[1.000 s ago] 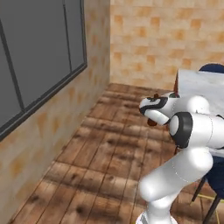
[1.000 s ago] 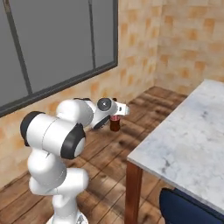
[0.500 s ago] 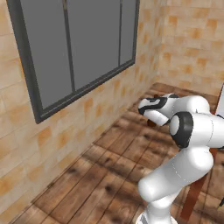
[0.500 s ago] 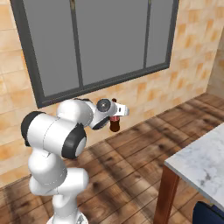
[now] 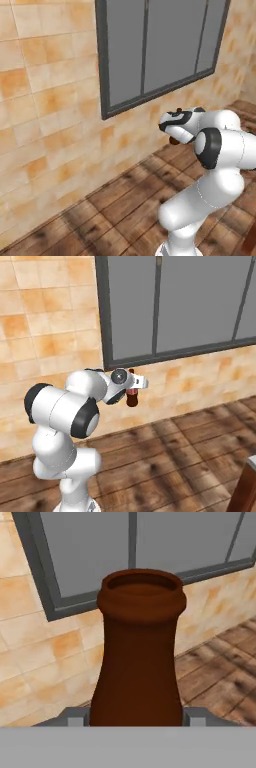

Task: Place the large bottle from the dining counter next to the other large bottle outside the sink, and place the small bottle from the dining counter next to the other small bottle inside the sink.

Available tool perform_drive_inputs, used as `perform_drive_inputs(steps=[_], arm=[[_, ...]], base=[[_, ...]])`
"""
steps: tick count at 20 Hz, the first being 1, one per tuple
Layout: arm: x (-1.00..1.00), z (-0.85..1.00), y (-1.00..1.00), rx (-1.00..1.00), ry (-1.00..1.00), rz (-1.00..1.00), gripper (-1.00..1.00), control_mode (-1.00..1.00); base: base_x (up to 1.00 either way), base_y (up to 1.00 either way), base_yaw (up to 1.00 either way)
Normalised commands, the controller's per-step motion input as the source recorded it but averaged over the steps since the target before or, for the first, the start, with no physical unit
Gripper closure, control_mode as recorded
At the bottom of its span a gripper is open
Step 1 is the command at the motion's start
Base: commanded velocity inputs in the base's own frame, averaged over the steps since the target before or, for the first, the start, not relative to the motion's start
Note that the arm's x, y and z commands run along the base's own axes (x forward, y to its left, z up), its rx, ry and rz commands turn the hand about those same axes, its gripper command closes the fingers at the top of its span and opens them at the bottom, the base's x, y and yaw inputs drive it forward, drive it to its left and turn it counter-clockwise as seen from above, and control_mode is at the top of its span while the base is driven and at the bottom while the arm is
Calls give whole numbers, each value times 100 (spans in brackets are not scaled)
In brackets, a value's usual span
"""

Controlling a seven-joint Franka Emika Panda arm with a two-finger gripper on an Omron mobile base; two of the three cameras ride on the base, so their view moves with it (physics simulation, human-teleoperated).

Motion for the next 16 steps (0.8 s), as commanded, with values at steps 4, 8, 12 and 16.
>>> perform_drive_inputs(steps=[4,8,12,16], arm=[[0,0,0,0,0,0,100,100],[0,0,0,0,0,0,100,100],[0,0,0,0,0,0,100,100],[0,0,0,0,0,0,100,100]], base=[[-30,35,49],[-21,34,47],[-22,41,46],[-31,40,46]])
